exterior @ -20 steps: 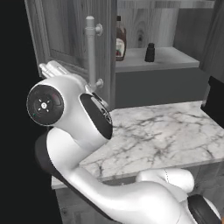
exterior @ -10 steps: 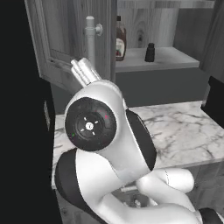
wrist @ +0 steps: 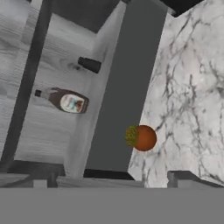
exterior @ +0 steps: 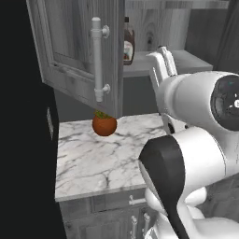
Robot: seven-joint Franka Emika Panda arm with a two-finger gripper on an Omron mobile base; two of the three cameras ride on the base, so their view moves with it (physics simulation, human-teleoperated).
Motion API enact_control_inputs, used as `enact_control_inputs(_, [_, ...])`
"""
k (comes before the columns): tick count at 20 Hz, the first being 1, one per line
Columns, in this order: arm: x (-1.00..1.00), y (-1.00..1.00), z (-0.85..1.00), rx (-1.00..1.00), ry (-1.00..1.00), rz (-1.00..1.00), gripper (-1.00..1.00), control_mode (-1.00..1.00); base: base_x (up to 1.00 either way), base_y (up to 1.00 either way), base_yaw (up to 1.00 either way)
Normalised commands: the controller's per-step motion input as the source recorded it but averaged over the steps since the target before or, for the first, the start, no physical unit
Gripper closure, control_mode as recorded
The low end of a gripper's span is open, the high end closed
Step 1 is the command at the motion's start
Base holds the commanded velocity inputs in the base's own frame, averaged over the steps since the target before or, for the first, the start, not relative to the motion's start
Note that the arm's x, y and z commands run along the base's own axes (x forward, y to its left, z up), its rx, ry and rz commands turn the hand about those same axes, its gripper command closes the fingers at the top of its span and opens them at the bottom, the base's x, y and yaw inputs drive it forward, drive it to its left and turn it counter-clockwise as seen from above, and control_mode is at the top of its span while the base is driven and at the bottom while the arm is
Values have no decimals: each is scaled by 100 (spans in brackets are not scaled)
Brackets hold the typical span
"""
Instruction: Move the syrup bottle and shaker from the cabinet to the dining counter.
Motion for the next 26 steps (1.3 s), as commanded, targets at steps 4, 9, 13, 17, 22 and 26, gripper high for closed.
enact_control_inputs(4, [0, -69, 0, 35, -1, 33, -100, -100, 0, 0, 0])
enact_control_inputs(9, [59, -38, -9, 31, 0, 54, -100, -100, 0, 0, 0])
enact_control_inputs(13, [100, -4, -28, 28, 0, 60, -100, -100, 0, 0, 0])
enact_control_inputs(17, [86, 19, -37, 14, -3, 49, -100, -100, 0, 0, 0])
enact_control_inputs(22, [43, 54, -23, 3, -4, 36, -100, -100, 0, 0, 0])
enact_control_inputs(26, [1, 60, 11, 0, 0, 30, -100, -100, 0, 0, 0])
